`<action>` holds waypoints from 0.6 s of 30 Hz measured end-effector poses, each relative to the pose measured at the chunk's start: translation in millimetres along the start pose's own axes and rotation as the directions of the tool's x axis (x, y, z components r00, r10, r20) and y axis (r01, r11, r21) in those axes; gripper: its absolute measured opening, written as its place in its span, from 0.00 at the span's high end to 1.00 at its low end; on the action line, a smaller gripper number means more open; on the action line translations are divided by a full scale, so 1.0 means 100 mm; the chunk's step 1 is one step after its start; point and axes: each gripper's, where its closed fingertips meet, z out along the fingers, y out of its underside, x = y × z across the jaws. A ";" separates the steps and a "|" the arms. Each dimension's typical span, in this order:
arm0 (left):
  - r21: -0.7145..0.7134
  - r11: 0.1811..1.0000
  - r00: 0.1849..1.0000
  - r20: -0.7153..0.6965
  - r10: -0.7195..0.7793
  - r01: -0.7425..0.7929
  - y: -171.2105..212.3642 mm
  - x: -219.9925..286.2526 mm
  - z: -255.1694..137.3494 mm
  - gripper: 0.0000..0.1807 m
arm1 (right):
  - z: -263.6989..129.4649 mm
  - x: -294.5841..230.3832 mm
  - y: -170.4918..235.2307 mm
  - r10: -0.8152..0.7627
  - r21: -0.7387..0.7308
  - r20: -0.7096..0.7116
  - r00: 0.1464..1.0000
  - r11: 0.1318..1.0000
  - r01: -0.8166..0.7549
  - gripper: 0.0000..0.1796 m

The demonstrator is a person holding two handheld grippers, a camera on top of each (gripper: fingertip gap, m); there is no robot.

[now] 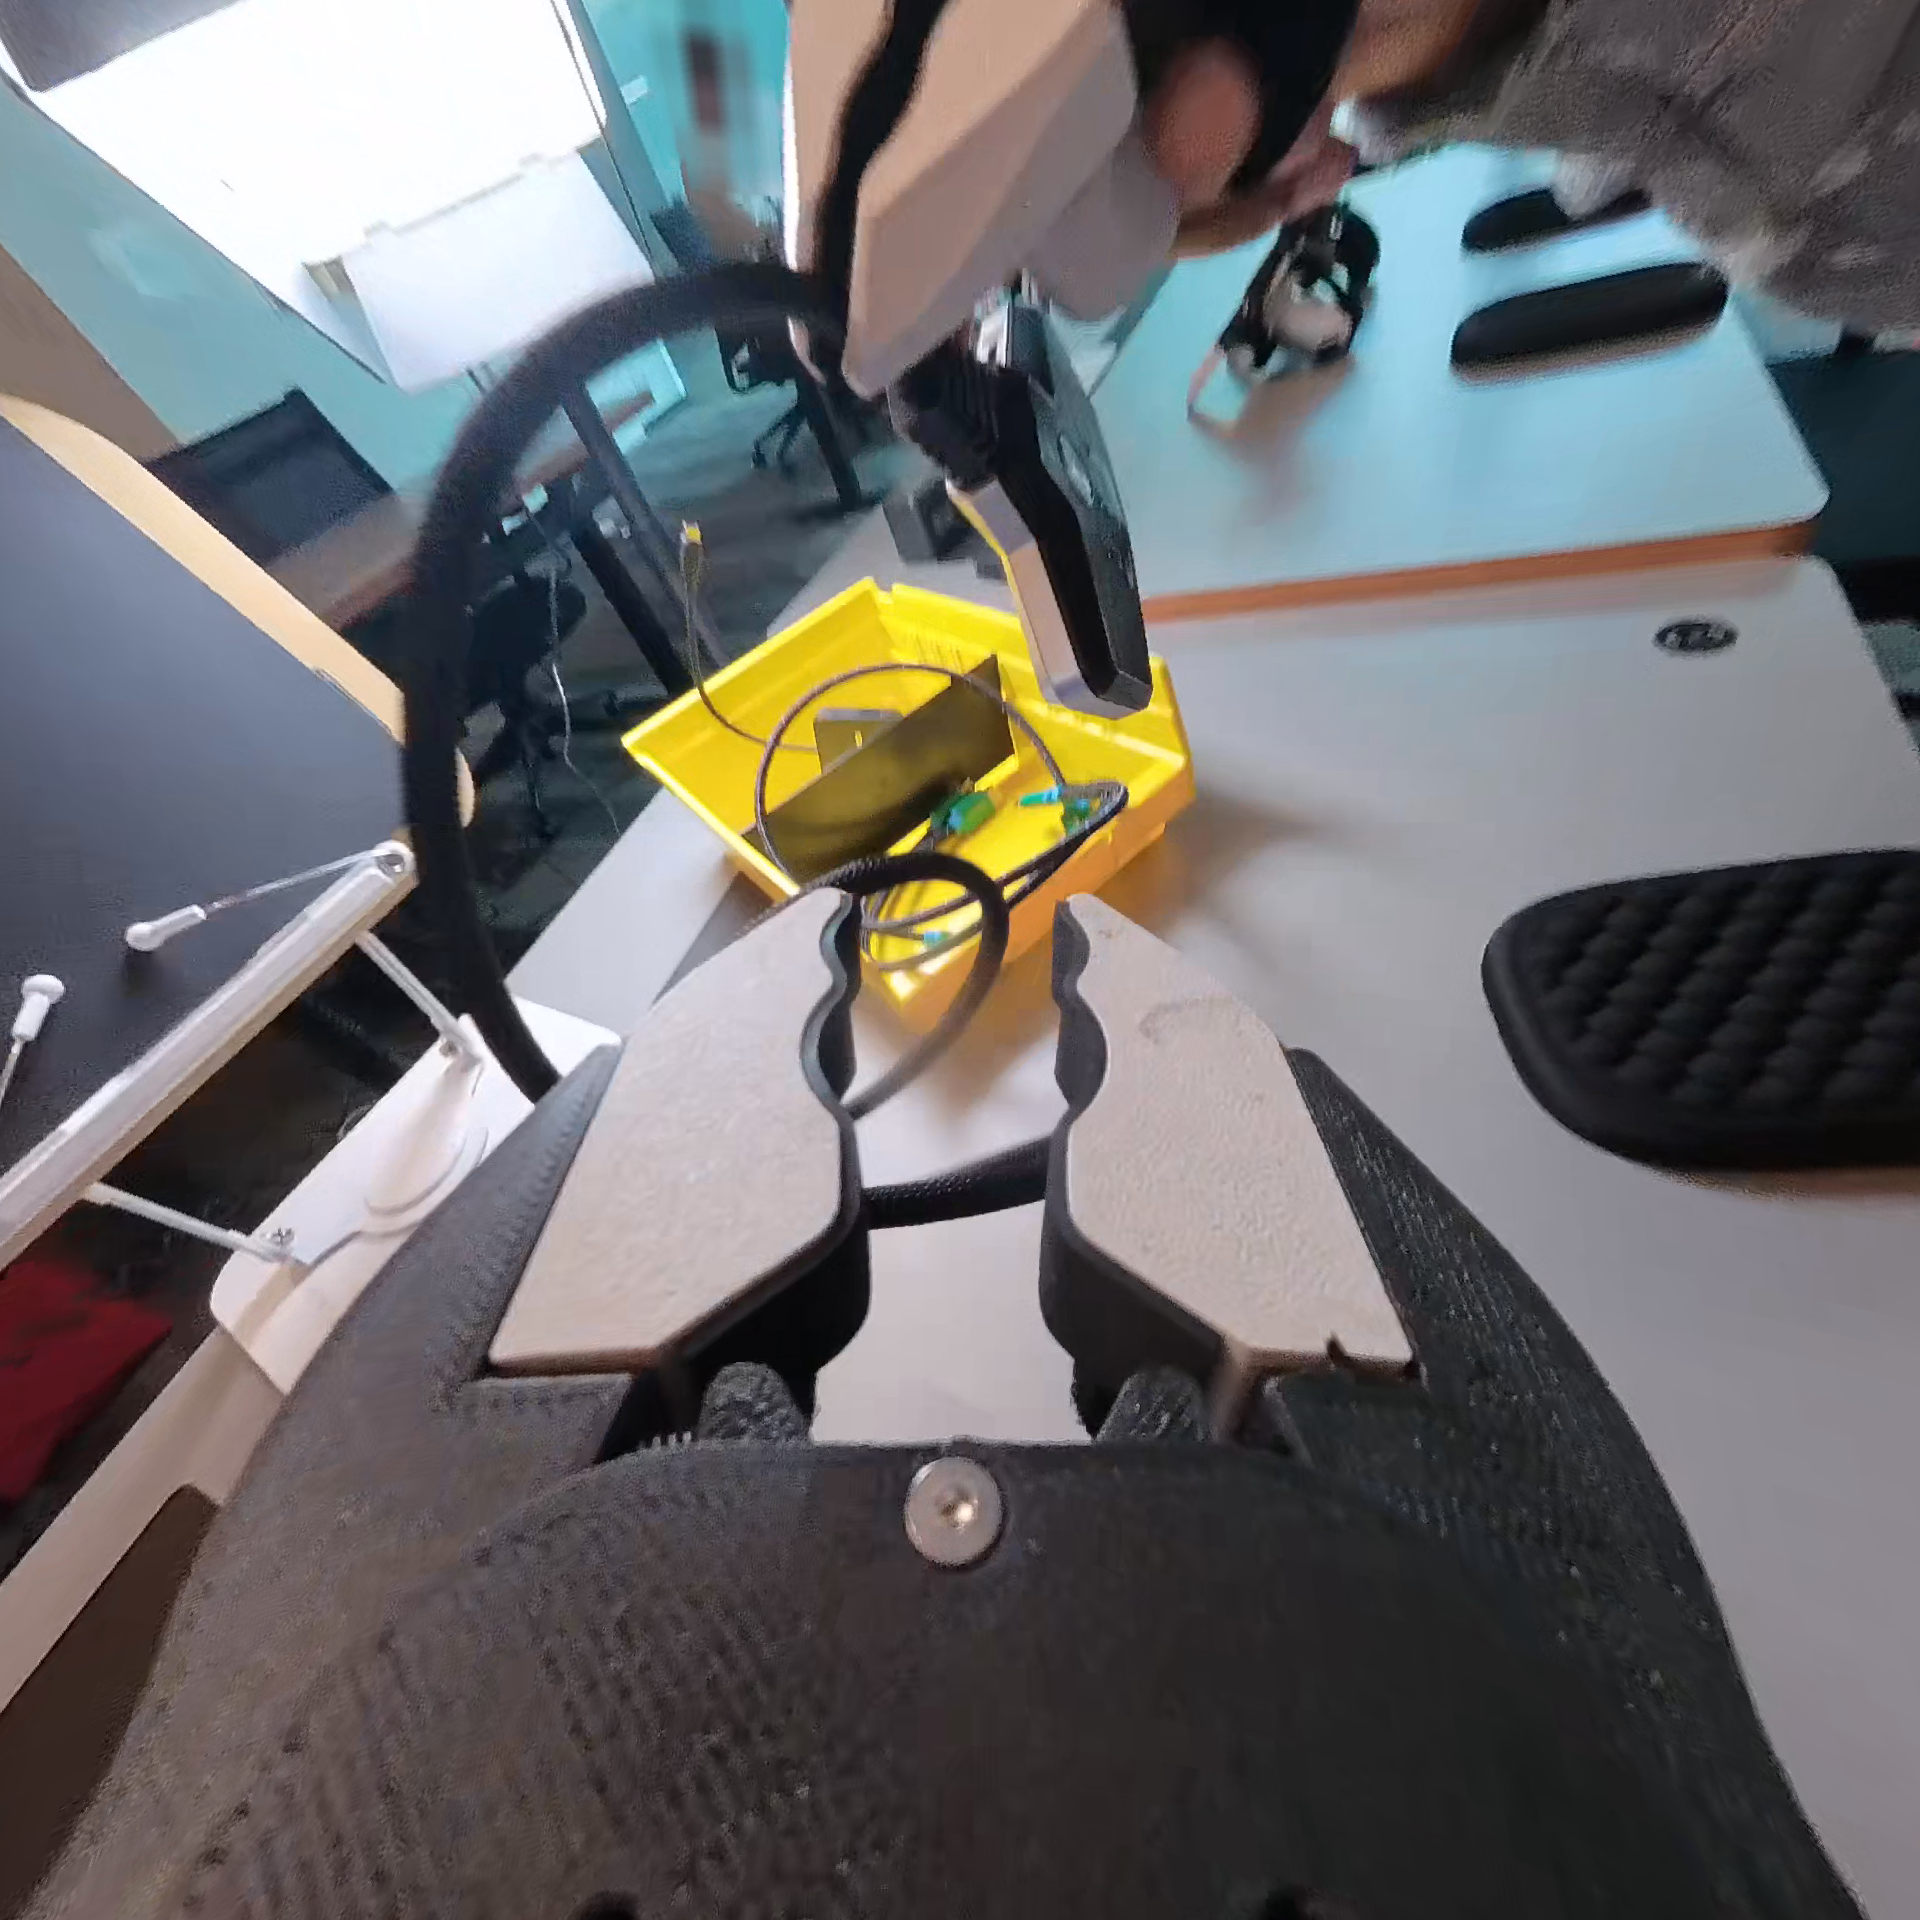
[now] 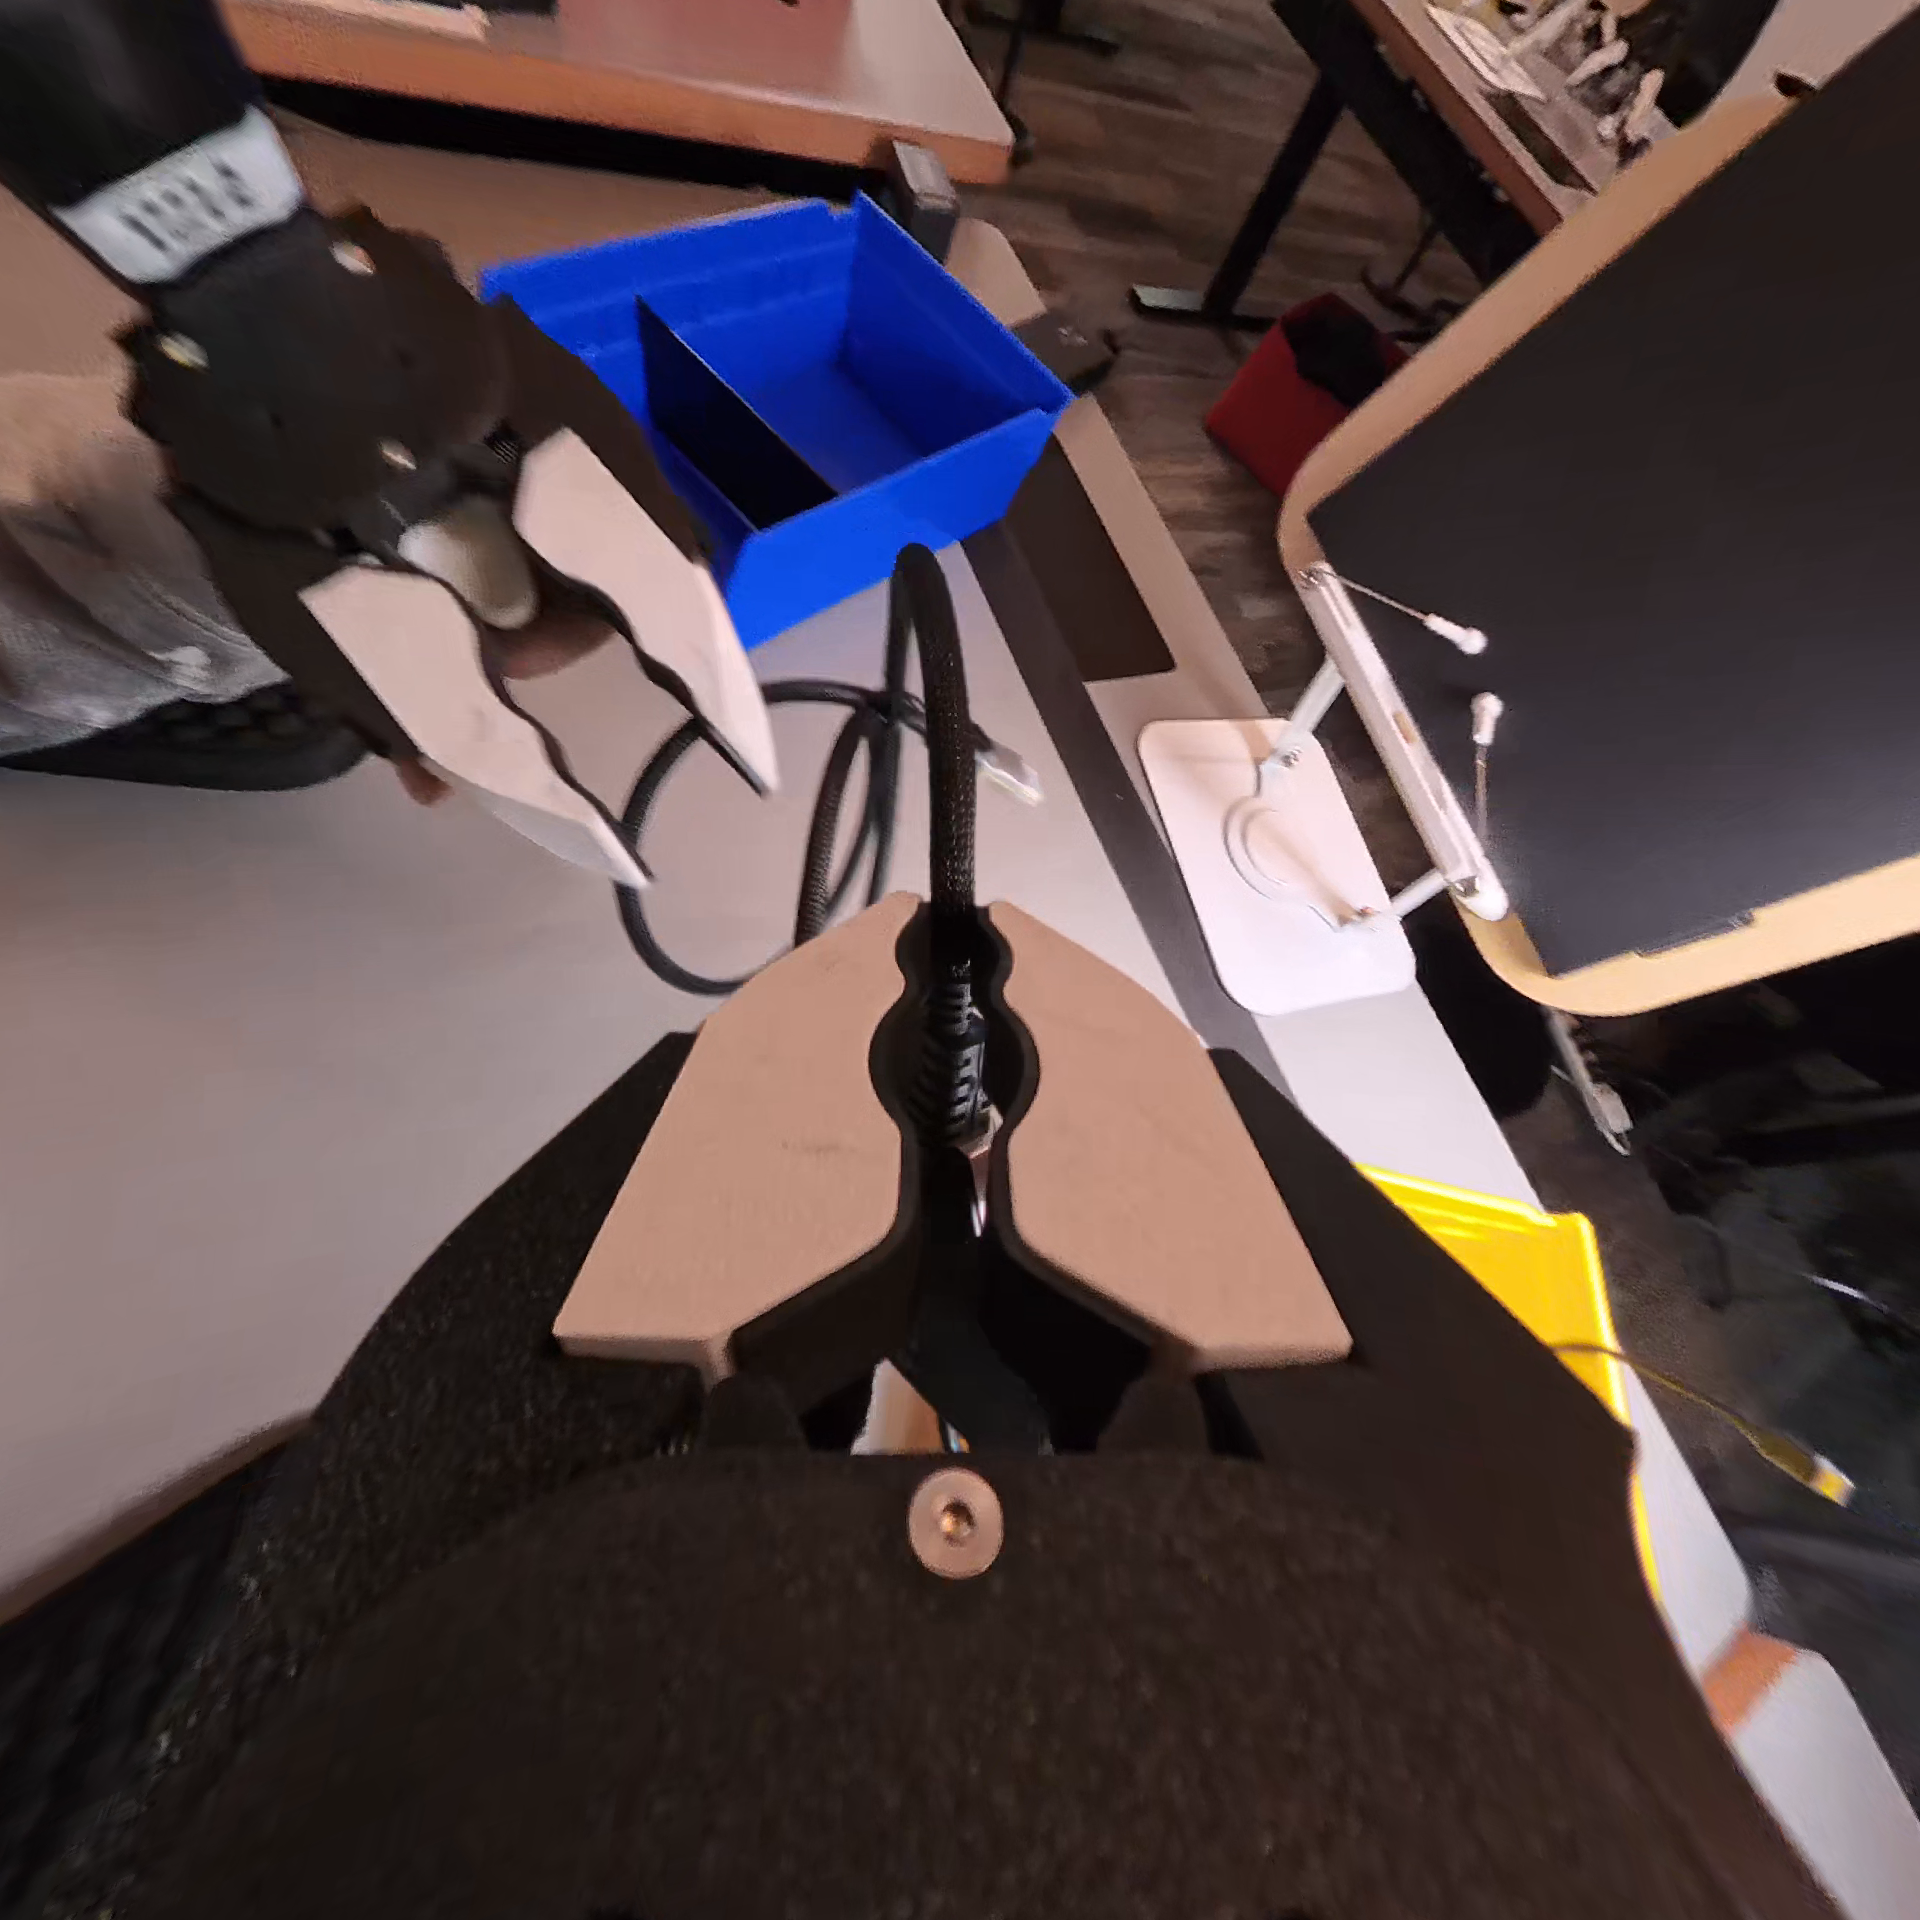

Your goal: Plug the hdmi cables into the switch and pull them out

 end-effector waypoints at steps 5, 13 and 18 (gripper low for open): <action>0.028 1.000 0.998 0.055 -0.014 0.013 -0.06 -0.11 -0.09 0.81 | -0.09 0.32 0.14 -0.004 -0.061 -0.105 0.994 0.998 -0.003 0.96; -0.039 0.995 0.992 0.090 -0.090 0.094 0.14 -0.27 -0.08 0.81 | -0.31 1.19 0.42 -0.101 -0.226 -0.370 0.924 0.974 0.016 0.96; -0.054 0.991 0.989 0.096 -0.113 0.118 0.20 -0.32 -0.07 0.81 | -0.45 1.84 0.66 -0.092 -0.253 -0.538 0.838 0.966 -0.056 0.96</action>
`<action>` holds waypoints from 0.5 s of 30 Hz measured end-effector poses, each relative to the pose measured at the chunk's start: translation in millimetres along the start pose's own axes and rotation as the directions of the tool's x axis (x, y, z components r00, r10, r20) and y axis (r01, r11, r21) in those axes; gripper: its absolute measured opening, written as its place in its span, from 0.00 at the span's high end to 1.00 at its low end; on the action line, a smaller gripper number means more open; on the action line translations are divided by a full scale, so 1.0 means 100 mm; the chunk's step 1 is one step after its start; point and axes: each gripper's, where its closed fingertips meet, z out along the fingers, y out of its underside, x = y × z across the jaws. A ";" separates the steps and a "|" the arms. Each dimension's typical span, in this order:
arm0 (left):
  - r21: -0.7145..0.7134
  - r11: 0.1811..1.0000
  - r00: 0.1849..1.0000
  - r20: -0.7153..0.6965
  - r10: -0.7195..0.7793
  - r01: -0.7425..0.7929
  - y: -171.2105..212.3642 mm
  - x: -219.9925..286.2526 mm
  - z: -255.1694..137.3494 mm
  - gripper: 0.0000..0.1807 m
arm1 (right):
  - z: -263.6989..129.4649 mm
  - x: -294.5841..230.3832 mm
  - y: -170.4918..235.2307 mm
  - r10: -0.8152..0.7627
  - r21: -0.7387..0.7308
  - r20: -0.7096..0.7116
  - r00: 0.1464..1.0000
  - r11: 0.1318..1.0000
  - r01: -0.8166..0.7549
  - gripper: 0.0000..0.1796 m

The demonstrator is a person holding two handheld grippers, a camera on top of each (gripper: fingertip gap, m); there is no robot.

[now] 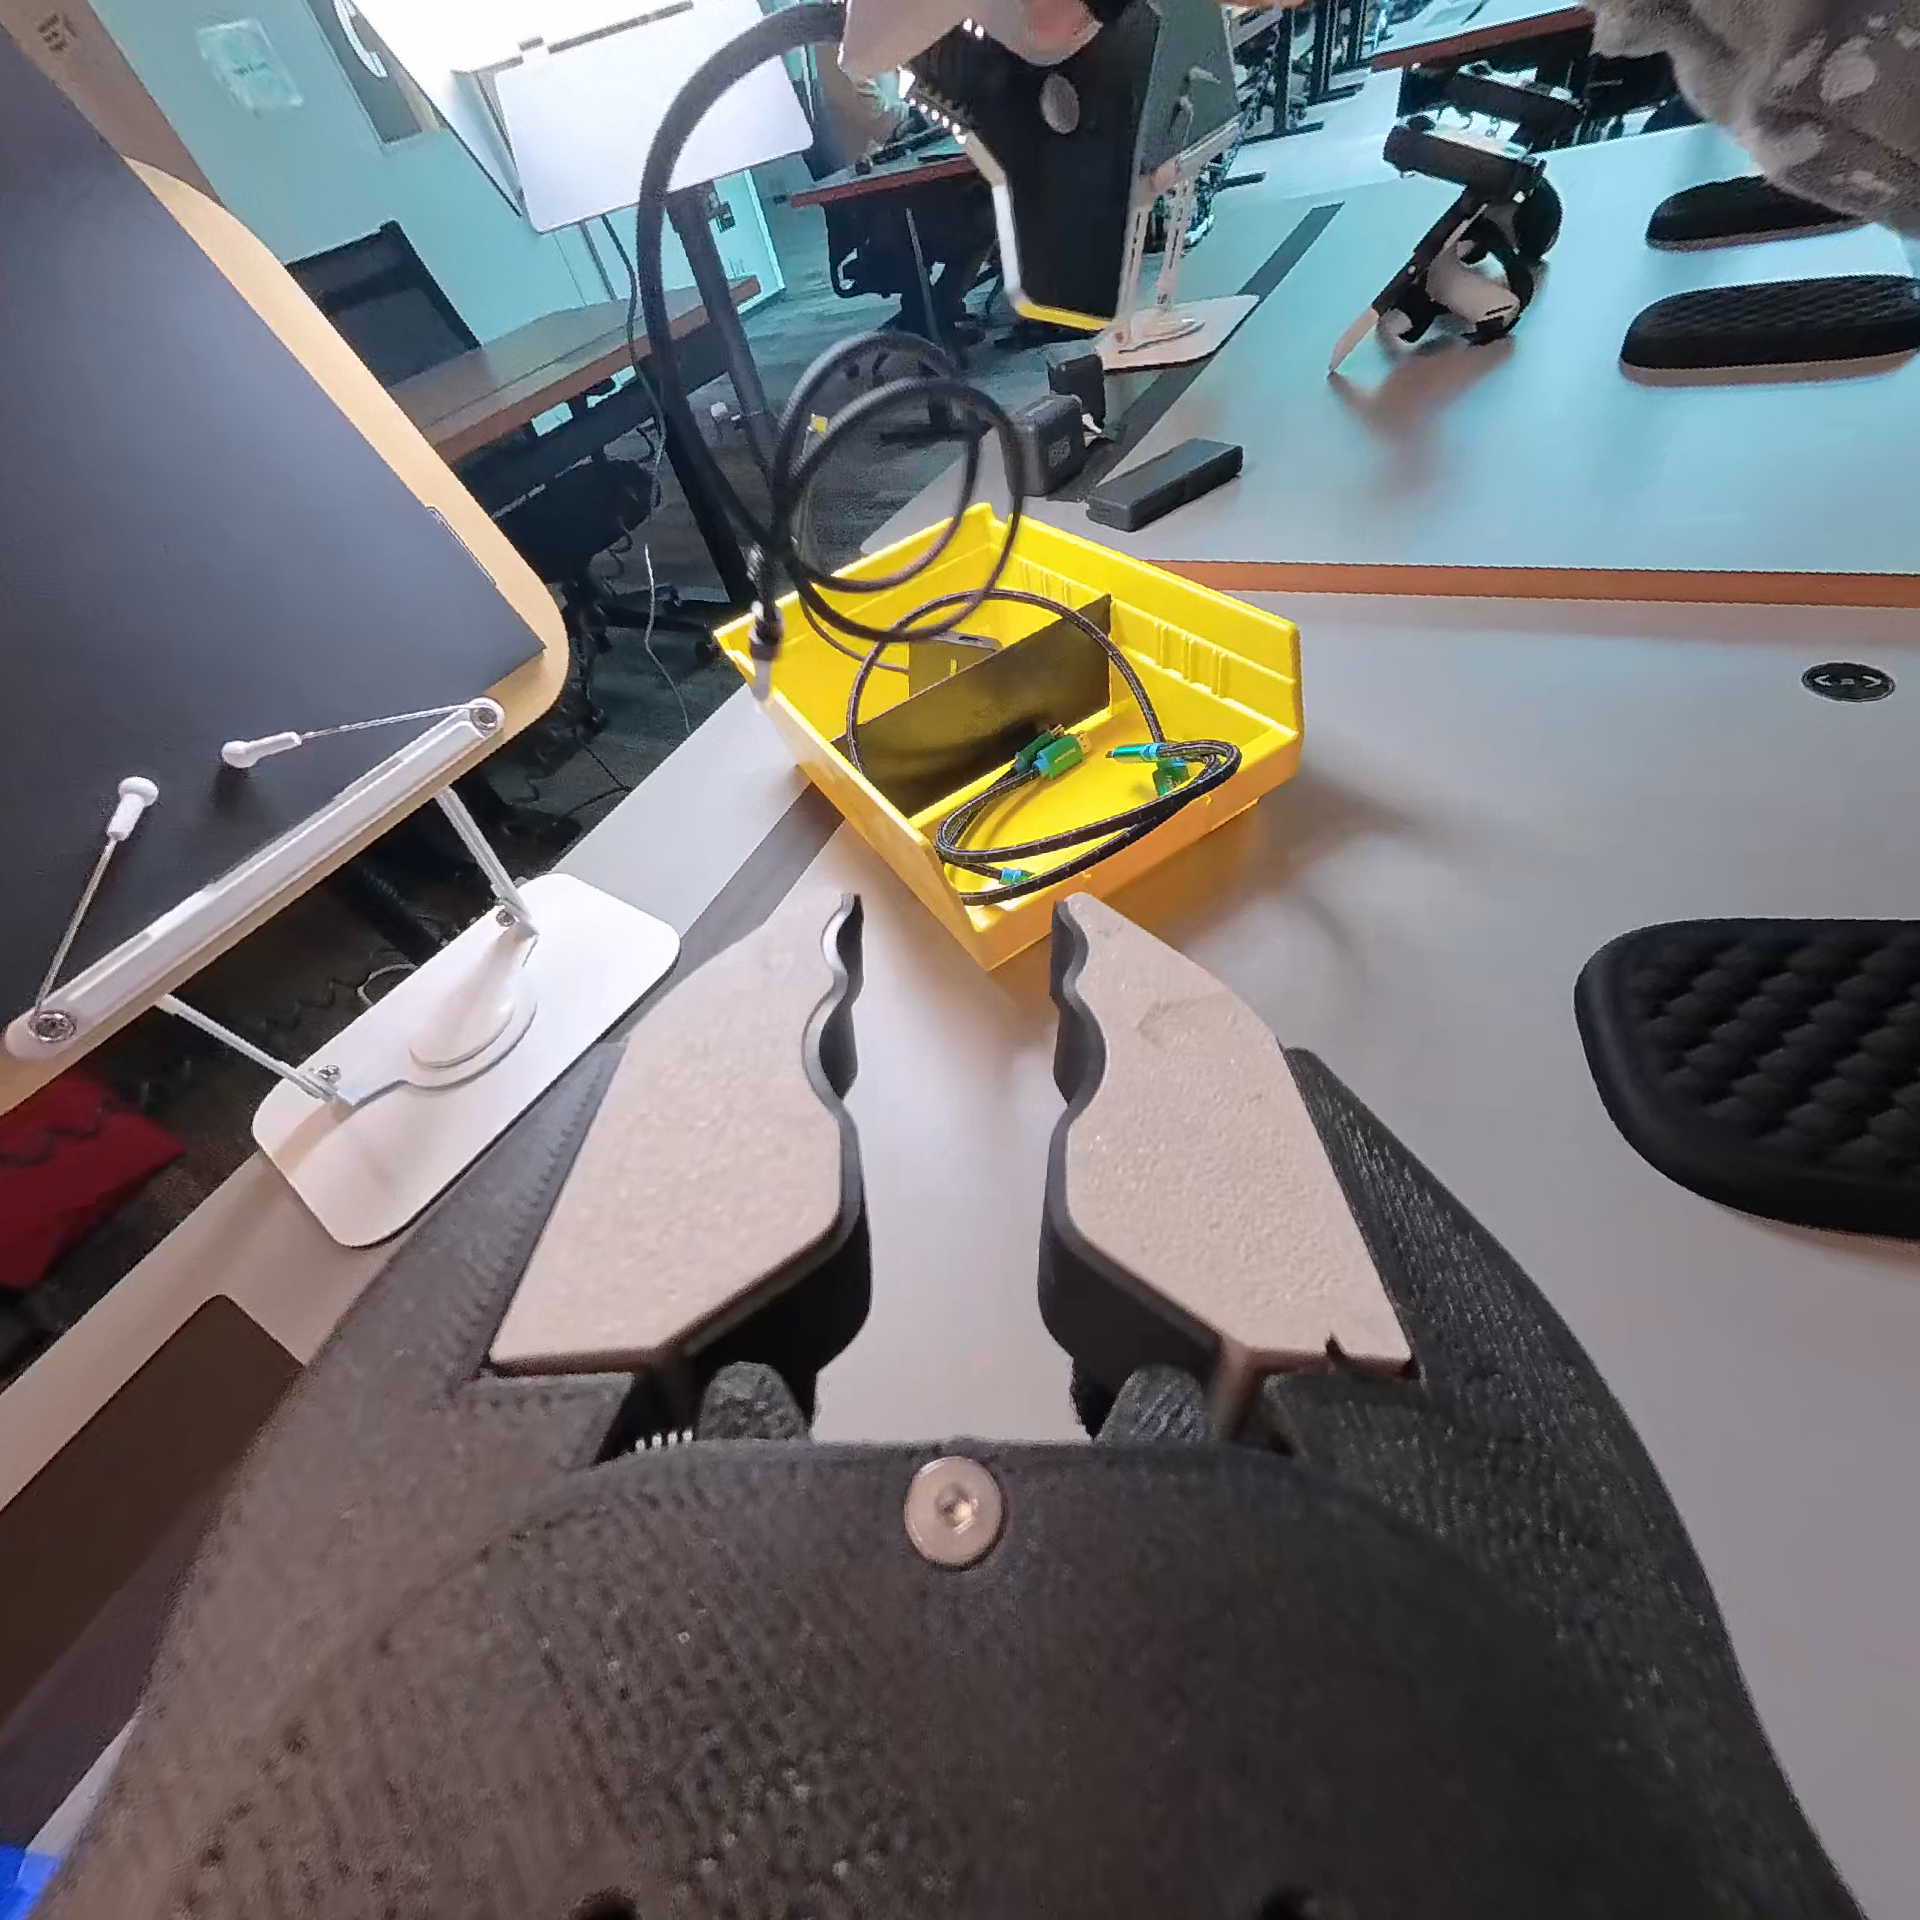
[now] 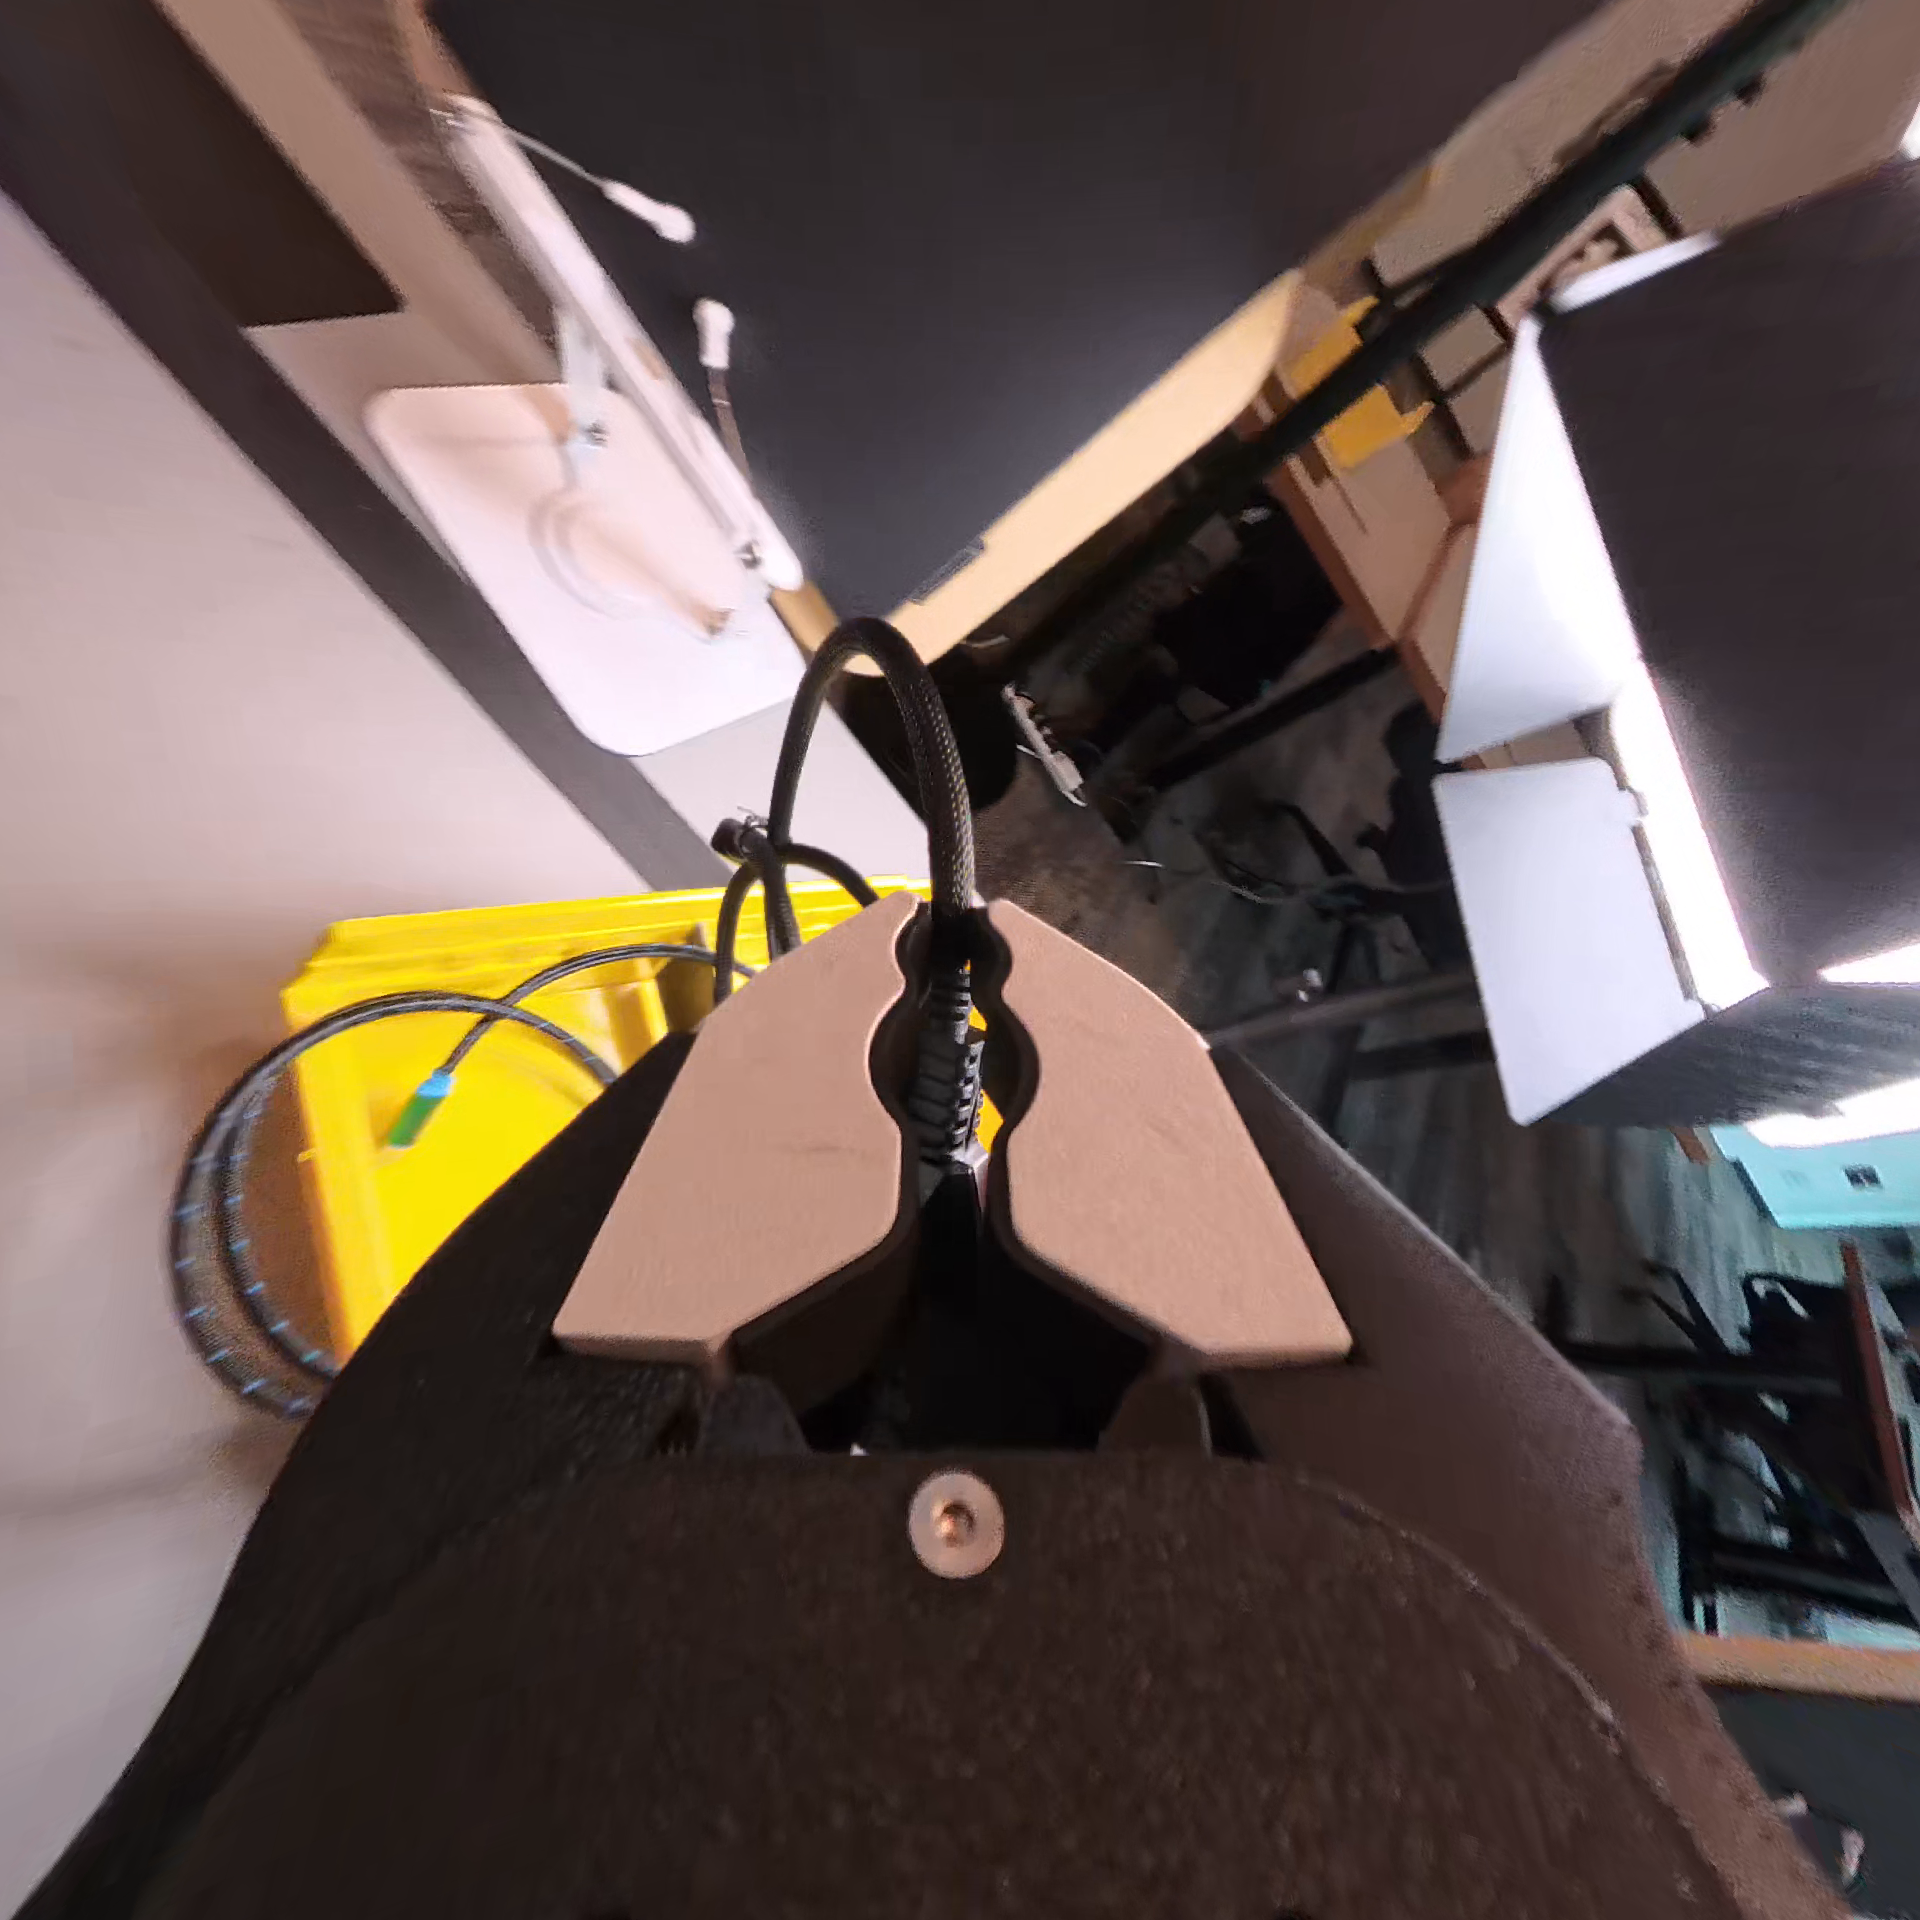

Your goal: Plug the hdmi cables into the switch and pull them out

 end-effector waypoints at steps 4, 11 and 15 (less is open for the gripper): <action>-0.005 1.000 1.000 0.000 -0.022 0.022 0.04 -0.05 0.00 0.81 | 0.26 0.27 0.21 0.049 -0.005 -0.086 0.995 0.999 -0.049 0.96; -0.014 0.999 0.999 0.011 -0.049 0.049 0.11 -0.15 -0.01 0.81 | 0.86 0.12 0.96 0.128 -0.116 -0.040 0.991 0.985 -0.132 0.96; -0.021 0.997 0.997 0.027 -0.068 0.068 0.15 -0.23 -0.02 0.81 | 1.12 0.02 1.47 0.190 -0.190 -0.029 0.981 0.963 -0.192 0.96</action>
